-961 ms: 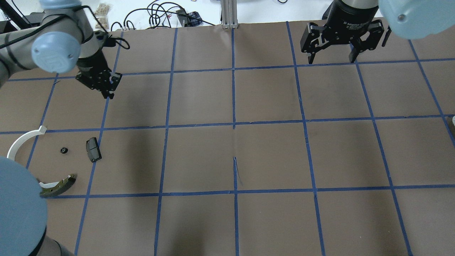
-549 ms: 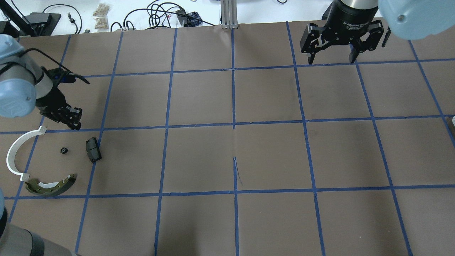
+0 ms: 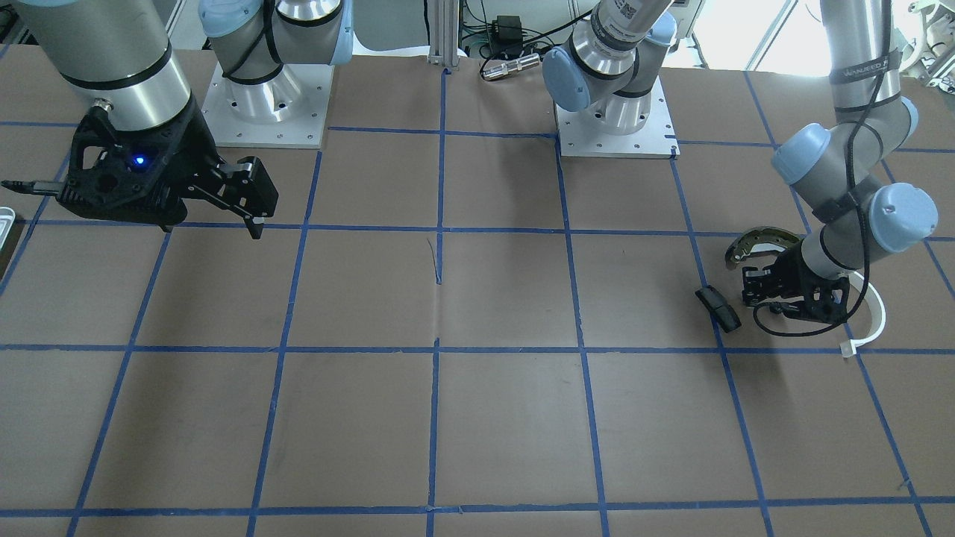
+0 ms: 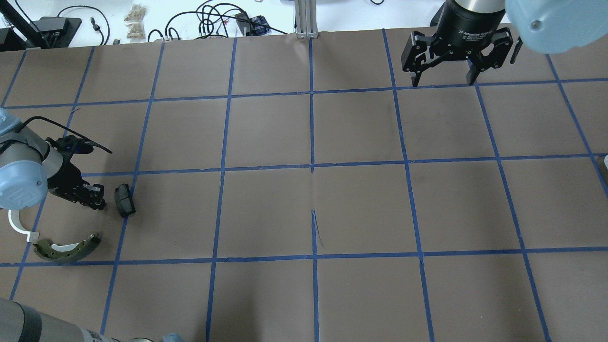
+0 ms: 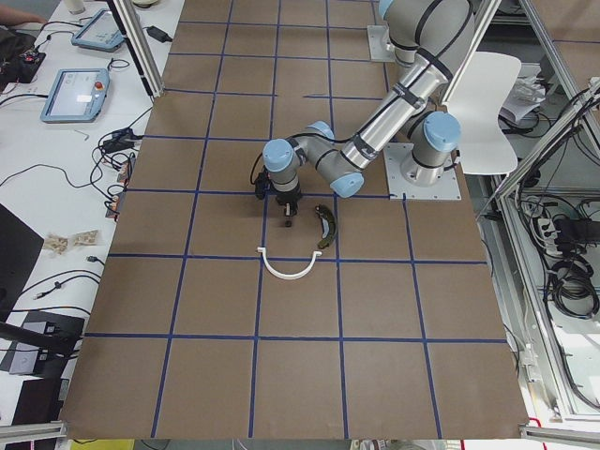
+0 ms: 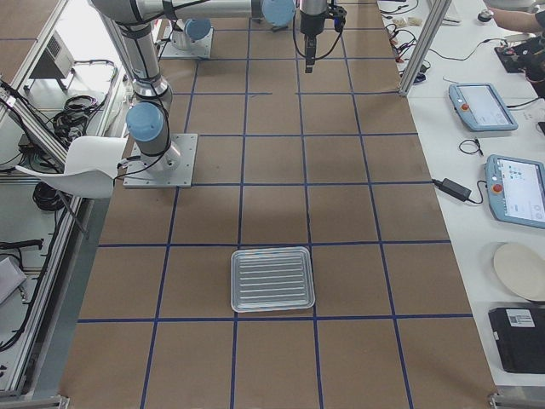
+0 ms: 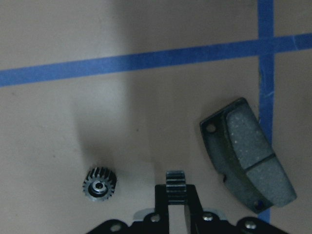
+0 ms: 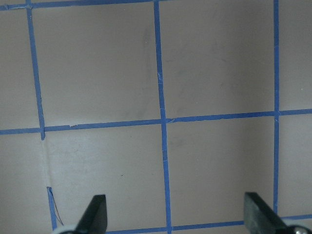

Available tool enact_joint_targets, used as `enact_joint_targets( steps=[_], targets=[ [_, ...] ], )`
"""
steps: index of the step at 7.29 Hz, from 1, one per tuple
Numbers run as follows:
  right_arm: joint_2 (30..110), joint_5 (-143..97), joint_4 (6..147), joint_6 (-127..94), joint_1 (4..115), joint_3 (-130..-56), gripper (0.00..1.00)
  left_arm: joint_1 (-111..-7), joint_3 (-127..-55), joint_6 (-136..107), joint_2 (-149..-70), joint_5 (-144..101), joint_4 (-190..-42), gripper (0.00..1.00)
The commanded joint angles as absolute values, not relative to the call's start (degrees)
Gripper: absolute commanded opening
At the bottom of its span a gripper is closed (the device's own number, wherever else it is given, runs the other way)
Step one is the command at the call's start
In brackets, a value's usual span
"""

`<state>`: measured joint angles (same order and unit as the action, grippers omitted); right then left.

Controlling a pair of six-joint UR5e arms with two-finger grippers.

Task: Place bearing gear from tray to pile

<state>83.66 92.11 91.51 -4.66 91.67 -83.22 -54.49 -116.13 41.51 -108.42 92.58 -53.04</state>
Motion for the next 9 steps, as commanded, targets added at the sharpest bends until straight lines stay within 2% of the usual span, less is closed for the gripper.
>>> enact_joint_targets(
  steps=[1, 3, 6, 9],
  targets=[
    [83.7, 92.1, 91.5, -4.7, 91.7, -83.1, 1.00, -55.9, -116.0, 40.7, -106.2, 92.4, -53.3, 1.00],
    [83.7, 92.1, 91.5, -4.7, 91.7, -83.1, 1.00, -63.8, -111.4, 37.2, -102.2, 92.5, -58.6, 1.00],
    [83.8, 92.2, 91.5, -4.7, 91.7, -83.1, 1.00, -81.4, -96.8, 5.5, -100.1, 91.1, -76.0, 1.00],
    [83.8, 92.2, 91.5, -4.7, 91.7, -83.2, 1.00, -93.2, -93.9, -8.3, -98.4, 91.1, -76.7, 1.00]
  ],
)
